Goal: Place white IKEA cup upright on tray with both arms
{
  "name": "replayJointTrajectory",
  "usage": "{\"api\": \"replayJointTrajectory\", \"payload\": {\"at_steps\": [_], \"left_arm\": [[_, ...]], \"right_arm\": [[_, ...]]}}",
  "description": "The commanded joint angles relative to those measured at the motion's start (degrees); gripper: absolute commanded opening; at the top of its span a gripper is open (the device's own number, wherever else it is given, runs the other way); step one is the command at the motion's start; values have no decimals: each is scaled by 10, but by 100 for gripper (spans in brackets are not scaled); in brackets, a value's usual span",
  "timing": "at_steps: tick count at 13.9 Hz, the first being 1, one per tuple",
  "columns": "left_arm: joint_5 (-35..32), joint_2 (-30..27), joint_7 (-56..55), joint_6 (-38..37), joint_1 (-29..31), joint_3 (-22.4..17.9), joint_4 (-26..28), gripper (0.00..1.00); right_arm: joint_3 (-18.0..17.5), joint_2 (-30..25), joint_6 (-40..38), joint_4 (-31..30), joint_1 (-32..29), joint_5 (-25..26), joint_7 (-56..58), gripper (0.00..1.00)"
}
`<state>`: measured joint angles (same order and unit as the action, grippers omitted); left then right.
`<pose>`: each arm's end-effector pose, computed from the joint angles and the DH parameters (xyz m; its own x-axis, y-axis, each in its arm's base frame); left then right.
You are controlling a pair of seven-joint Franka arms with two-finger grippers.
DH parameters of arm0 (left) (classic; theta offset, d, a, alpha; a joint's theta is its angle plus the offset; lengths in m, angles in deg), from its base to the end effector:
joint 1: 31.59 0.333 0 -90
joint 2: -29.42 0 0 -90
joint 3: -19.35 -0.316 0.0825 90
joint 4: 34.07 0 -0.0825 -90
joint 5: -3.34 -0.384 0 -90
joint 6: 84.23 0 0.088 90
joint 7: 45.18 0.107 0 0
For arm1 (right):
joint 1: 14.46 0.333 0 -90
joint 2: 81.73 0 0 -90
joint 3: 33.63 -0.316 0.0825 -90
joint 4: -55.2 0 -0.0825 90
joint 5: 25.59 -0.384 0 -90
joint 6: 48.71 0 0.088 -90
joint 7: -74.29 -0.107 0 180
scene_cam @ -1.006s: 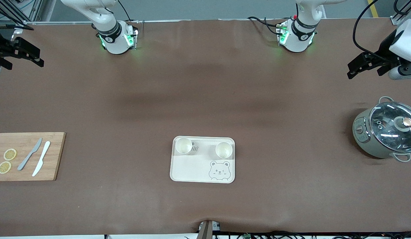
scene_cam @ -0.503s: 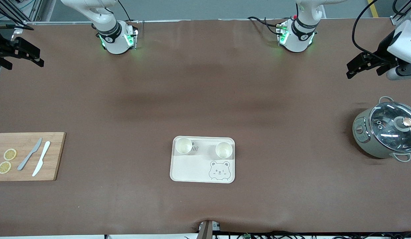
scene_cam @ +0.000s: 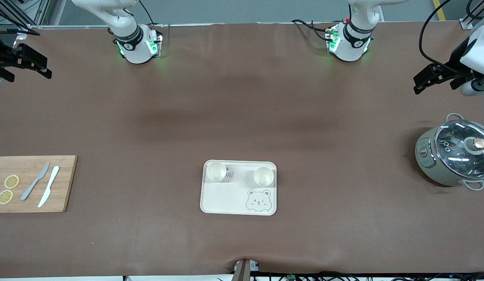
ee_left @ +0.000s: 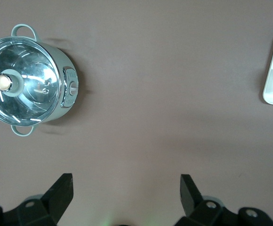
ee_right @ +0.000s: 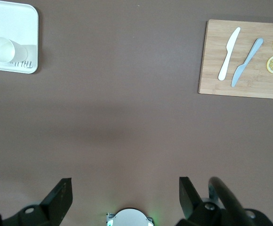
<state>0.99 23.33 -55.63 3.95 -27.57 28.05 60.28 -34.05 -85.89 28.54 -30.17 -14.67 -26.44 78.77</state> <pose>0.5163 -0.0423 0.6425 0.9947 0.1024 0.0078 0.1027 -0.9931 -0.0565 0.5066 0.0039 0.6816 0.9941 0.0850 -0.0677 0.0838 -0.9963 -0.0195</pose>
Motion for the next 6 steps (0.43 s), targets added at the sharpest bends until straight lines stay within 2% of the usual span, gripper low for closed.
{"api": "replayJointTrajectory", "payload": {"at_steps": [1, 6], "left_arm": [[-5, 8, 2, -5, 2, 2, -28, 100], [-3, 13, -2, -7, 2, 1, -30, 100]], "right_arm": [[0, -5, -3, -2, 2, 9, 5, 100], [1, -5, -3, -2, 2, 8, 5, 100]]}}
